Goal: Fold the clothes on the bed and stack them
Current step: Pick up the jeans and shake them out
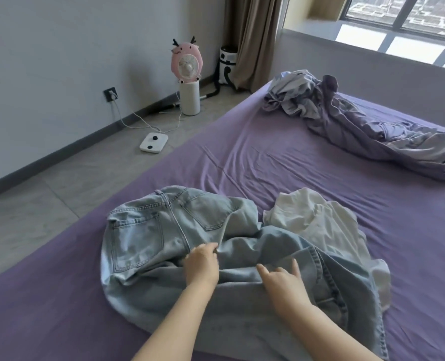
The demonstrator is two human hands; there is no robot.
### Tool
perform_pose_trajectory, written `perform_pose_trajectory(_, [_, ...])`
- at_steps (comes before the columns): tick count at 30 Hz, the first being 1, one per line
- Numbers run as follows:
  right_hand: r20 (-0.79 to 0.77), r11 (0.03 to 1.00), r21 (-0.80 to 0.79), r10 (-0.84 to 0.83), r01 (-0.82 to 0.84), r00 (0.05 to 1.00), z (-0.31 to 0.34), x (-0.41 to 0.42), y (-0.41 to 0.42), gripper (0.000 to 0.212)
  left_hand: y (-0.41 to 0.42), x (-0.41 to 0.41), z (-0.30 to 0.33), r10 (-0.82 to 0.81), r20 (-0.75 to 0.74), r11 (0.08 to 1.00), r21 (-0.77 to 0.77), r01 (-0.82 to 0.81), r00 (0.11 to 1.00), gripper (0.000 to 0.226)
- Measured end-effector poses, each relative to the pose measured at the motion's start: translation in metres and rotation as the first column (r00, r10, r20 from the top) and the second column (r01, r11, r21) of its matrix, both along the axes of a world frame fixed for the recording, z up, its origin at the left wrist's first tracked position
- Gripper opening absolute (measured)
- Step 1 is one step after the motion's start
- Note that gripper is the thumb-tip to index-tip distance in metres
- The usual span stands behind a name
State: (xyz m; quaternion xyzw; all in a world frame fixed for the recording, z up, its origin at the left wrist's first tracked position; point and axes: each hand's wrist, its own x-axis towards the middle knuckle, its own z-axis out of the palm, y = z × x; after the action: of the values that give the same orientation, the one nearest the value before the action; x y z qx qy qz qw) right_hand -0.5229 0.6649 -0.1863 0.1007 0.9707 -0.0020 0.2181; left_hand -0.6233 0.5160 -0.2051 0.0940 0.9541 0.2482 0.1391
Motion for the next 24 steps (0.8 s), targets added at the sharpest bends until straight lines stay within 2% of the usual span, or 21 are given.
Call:
perform_pose_trajectory(2, [-0.014,0.990,-0.113,-0.086,0.084,0.996,0.002,0.006,0.003,0.065,0.007,0.012,0.006,0.024,0.047,0.983,0.182,-0.032,0.999,0.034])
perform_pose_trajectory(3, [-0.046,0.961,-0.230,-0.170,0.155,0.984,0.007,0.008,0.003,0.063,0.011,0.018,0.010,0.019,0.090,0.962,0.269,-0.043,0.996,0.032])
perform_pose_trajectory(4, [-0.068,0.887,-0.398,-0.284,0.235,0.957,0.014,0.008,0.003,0.061,0.014,0.025,0.015,0.015,0.157,0.931,0.357,-0.071,0.988,0.031])
perform_pose_trajectory(5, [-0.059,0.753,-0.588,-0.405,0.296,0.912,0.021,0.008,0.004,0.061,0.018,0.031,0.023,0.011,0.245,0.882,0.454,-0.125,0.969,0.030])
perform_pose_trajectory(6, [-0.015,0.574,-0.756,-0.496,0.315,0.868,0.028,0.010,0.003,0.062,0.021,0.039,0.031,0.000,0.344,0.811,0.550,-0.201,0.939,0.030])
perform_pose_trajectory(7, [0.028,0.404,-0.868,-0.542,0.289,0.840,0.036,0.013,0.004,0.063,0.023,0.046,0.040,-0.027,0.432,0.728,0.627,-0.278,0.902,0.029])
perform_pose_trajectory(8, [0.053,0.288,-0.923,-0.563,0.256,0.825,0.043,0.016,0.004,0.062,0.025,0.053,0.050,-0.068,0.496,0.654,0.677,-0.337,0.866,0.027])
perform_pose_trajectory(9, [0.068,0.216,-0.948,-0.576,0.232,0.814,0.051,0.022,0.006,0.061,0.027,0.060,0.061,-0.111,0.532,0.601,0.709,-0.370,0.839,0.024])
perform_pose_trajectory(11, [0.069,0.139,-0.971,-0.615,0.195,0.785,0.070,0.033,0.008,0.060,0.031,0.071,0.085,-0.188,0.560,0.530,0.749,-0.396,0.807,0.021])
perform_pose_trajectory(14, [0.094,0.027,-0.988,-0.683,0.154,0.724,0.098,0.050,0.015,0.053,0.039,0.084,0.116,-0.240,0.571,0.486,0.771,-0.412,0.785,0.021])
perform_pose_trajectory(15, [0.086,0.021,-0.990,-0.698,0.141,0.711,0.109,0.056,0.017,0.048,0.042,0.089,0.126,-0.255,0.568,0.481,0.776,-0.407,0.782,0.021])
perform_pose_trajectory(17, [0.038,0.068,-0.990,-0.726,0.127,0.687,0.130,0.071,0.017,0.048,0.049,0.102,0.147,-0.290,0.561,0.471,0.789,-0.395,0.775,0.022])
perform_pose_trajectory(19, [-0.067,0.198,-0.972,-0.742,0.123,0.667,0.152,0.091,0.018,0.053,0.054,0.119,0.172,-0.341,0.562,0.470,0.796,-0.381,0.753,0.024])
perform_pose_trajectory(21, [-0.201,0.345,-0.932,-0.742,0.107,0.640,0.177,0.116,0.025,0.034,0.060,0.142,0.200,-0.394,0.554,0.478,0.805,-0.351,0.733,0.026])
perform_pose_trajectory(23, [-0.294,0.433,-0.898,-0.727,0.082,0.621,0.205,0.144,0.034,0.028,0.066,0.165,0.229,-0.448,0.509,0.500,0.824,-0.266,0.735,0.029])
perform_pose_trajectory(24, [-0.308,0.443,-0.893,-0.729,0.079,0.611,0.221,0.157,0.038,0.027,0.069,0.177,0.245,-0.476,0.478,0.497,0.838,-0.223,0.738,0.031])
